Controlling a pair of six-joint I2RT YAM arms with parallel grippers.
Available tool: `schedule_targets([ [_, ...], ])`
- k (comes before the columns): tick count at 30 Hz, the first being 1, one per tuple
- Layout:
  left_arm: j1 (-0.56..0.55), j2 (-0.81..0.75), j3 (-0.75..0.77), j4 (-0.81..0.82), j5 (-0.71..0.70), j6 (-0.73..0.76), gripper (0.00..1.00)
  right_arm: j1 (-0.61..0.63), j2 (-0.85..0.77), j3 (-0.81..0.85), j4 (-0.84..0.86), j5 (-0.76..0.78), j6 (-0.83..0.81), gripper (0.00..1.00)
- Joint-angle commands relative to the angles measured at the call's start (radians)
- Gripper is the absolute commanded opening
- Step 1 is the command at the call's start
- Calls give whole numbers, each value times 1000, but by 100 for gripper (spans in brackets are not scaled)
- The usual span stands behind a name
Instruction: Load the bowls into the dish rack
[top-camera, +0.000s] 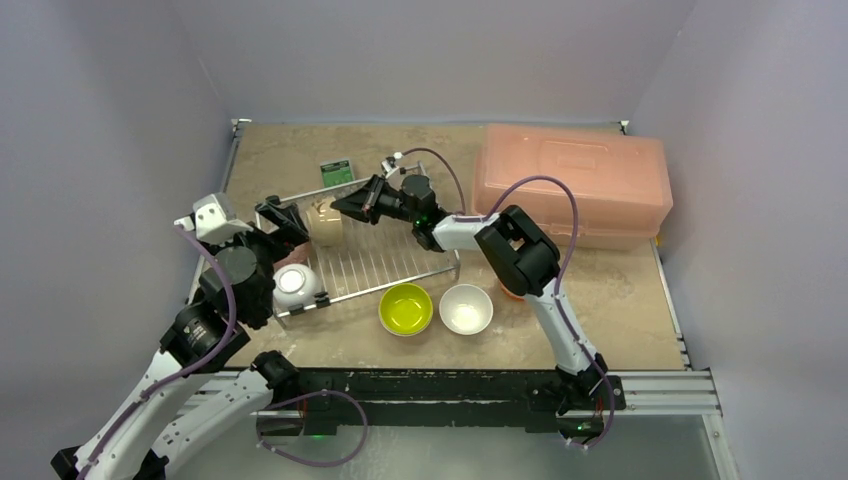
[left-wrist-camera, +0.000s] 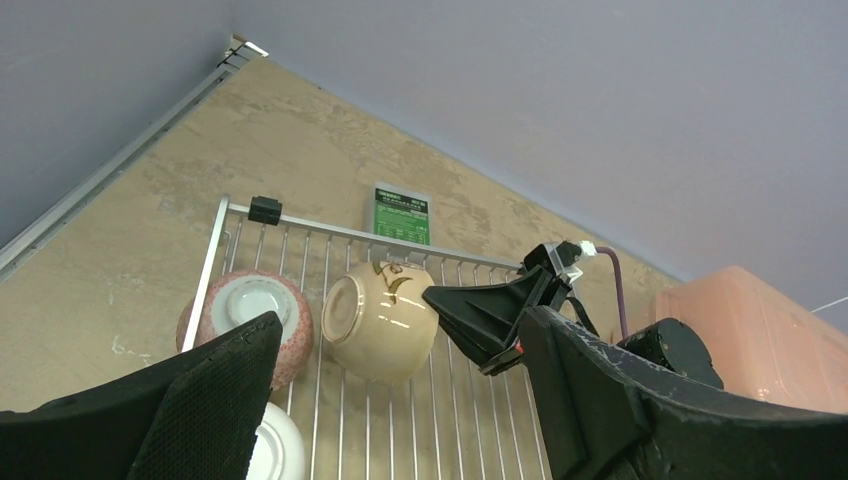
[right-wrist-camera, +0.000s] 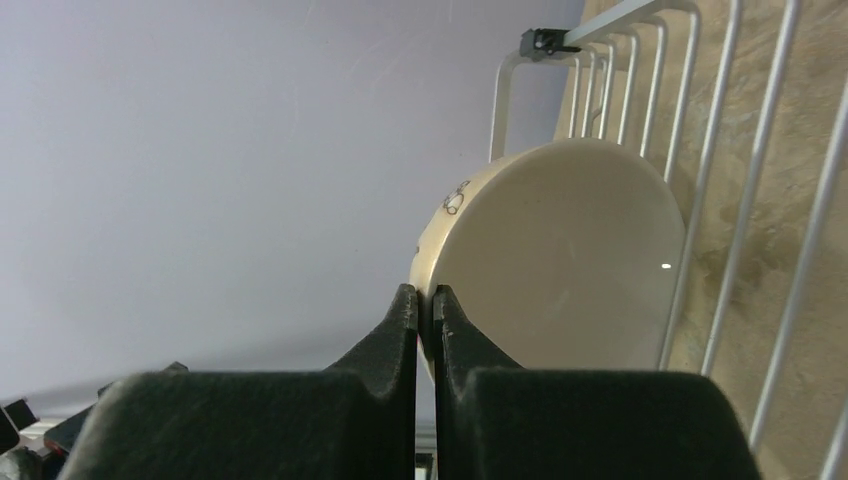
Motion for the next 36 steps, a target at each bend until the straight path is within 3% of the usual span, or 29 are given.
schedule_targets([
  [1,2,18,9,10,-11,-5,89,-32,-33,-20,-45,41,-24,10],
  [12,2,29,6,6,-14,-6,89,-58,-78,-73,-182,97,-145,31],
  [19,2,31,13,0,-13,-1,89,-57,-179,-61,-410,248,-319,59],
  [24,2,35,21,2,-9,11,89,-58,-234,11,-631,358,-444,70],
  [28,2,34,26,-2,-12,16,89,-58,-296,29,-720,445,-558,74],
  [33,3,33,25,-5,-11,13,89,-37,-371,-7,-733,441,-744,73],
  [36,3,32,27,-10,-11,15,89,-8,-380,24,-837,477,-883,75],
])
